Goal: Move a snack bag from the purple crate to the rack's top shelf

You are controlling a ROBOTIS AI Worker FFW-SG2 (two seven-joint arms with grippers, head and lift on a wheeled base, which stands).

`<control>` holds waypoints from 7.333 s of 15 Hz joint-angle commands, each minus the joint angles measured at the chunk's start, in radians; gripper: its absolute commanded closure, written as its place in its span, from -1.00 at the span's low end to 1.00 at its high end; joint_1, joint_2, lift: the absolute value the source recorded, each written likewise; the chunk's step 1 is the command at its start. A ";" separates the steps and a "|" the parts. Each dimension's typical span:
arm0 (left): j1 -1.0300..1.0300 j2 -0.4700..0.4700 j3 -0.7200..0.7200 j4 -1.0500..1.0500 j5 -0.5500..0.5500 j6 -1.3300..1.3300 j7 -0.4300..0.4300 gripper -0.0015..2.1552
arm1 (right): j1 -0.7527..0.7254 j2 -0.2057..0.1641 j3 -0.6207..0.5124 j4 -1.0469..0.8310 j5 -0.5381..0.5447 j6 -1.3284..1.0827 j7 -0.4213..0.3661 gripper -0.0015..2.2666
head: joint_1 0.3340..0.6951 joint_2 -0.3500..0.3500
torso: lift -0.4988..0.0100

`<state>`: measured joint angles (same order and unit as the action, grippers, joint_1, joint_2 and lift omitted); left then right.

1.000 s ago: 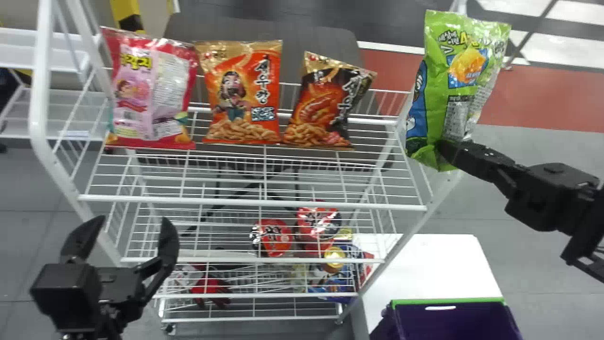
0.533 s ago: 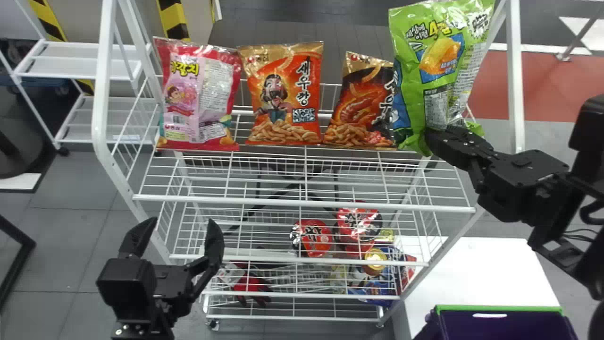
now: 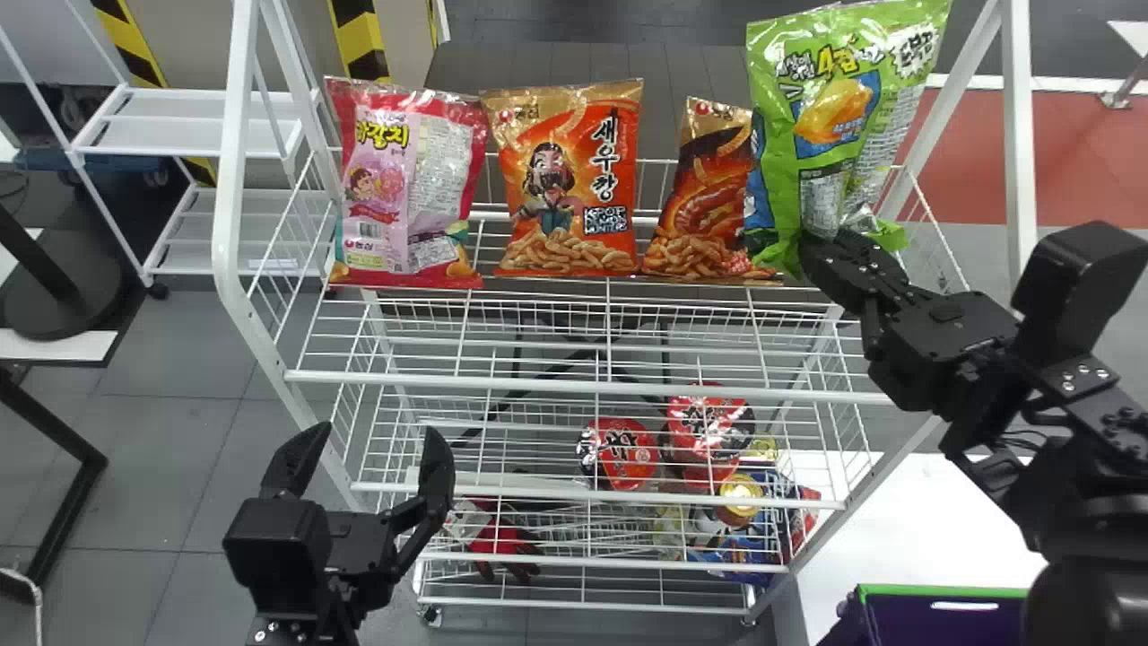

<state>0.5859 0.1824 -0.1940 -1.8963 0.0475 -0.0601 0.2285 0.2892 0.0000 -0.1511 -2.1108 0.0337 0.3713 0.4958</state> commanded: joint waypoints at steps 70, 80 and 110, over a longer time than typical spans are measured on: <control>0.006 0.003 0.002 0.025 -0.008 -0.011 0.002 -0.89 | -0.289 0.001 -0.048 0.681 0.074 -0.415 -0.206 -0.82 | 1.00 -0.30 | 0.96; 0.071 0.003 0.054 -0.093 -0.001 -0.026 0.017 -0.87 | 0.016 0.001 0.119 0.150 0.097 -0.163 -0.215 -0.88 | 1.00 -0.10 | 0.96; 0.296 -0.003 0.027 -0.395 -0.043 -0.030 0.100 -0.87 | 0.574 0.001 0.156 -0.144 -0.081 -0.458 -0.263 -0.88 | 1.00 0.15 | 0.96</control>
<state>0.8820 0.1786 -0.1684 -2.2919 0.0062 -0.0895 0.3230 0.8614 0.0000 0.0046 -2.2564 -0.0475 -0.0864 0.2328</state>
